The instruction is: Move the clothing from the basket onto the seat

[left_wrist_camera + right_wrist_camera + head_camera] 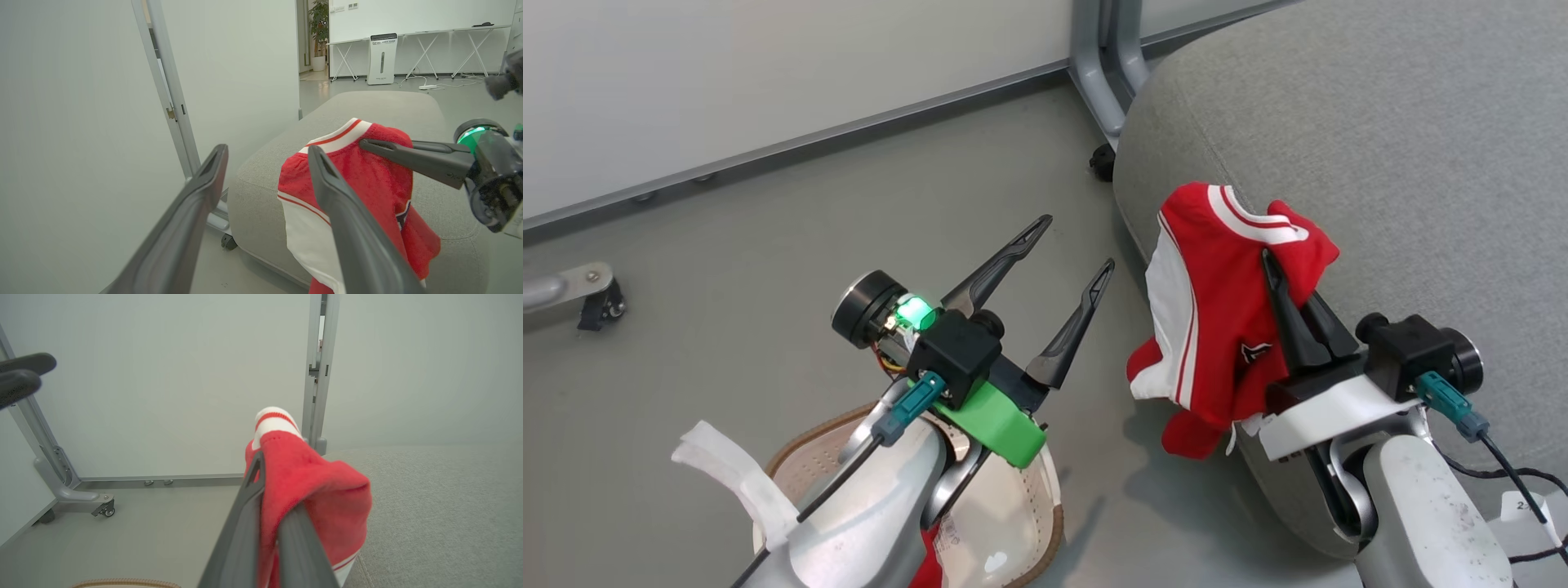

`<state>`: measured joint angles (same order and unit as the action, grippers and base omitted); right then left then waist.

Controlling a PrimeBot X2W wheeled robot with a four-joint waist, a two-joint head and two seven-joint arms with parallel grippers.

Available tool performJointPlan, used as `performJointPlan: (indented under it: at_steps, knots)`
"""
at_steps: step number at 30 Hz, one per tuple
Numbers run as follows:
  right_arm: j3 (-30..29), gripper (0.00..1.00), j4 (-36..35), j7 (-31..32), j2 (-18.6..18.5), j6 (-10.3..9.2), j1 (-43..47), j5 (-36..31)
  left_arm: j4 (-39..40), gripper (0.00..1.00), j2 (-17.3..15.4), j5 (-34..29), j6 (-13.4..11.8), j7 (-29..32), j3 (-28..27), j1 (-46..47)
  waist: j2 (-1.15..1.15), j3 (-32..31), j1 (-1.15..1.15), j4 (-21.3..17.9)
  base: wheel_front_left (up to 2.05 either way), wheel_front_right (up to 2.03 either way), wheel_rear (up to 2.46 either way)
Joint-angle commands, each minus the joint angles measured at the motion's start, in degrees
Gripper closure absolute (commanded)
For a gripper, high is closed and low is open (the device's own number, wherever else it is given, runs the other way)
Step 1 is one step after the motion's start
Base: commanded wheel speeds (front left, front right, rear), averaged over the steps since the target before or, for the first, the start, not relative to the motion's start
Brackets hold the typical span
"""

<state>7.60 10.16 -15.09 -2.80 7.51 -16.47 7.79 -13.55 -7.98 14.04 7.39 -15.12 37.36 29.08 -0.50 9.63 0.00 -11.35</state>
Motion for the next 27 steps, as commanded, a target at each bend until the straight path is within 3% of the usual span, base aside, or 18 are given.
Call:
performJointPlan:
  at_steps: [1,17,27]
  knots:
    - [-0.7,1.00,-0.6,-0.1,-0.2,-0.04,1.1,-0.3,-0.5,0.00,-0.7,0.0,0.2,-0.1,0.2,-1.1,0.50,1.3,0.00,-2.4,0.00,0.00,0.00]
    - [-6.2,1.00,-4.2,-0.1,-0.2,-0.04,5.9,0.8,-2.0,0.00,-2.6,0.6,0.2,-0.1,1.9,-1.3,0.50,3.3,0.00,-7.0,0.00,0.00,0.00]
    - [-9.8,1.00,-5.7,-0.1,-0.2,-0.04,-0.2,0.6,-1.2,0.00,-2.3,0.6,0.2,-0.1,2.5,0.2,0.50,4.9,0.00,-7.1,0.00,0.00,0.00]
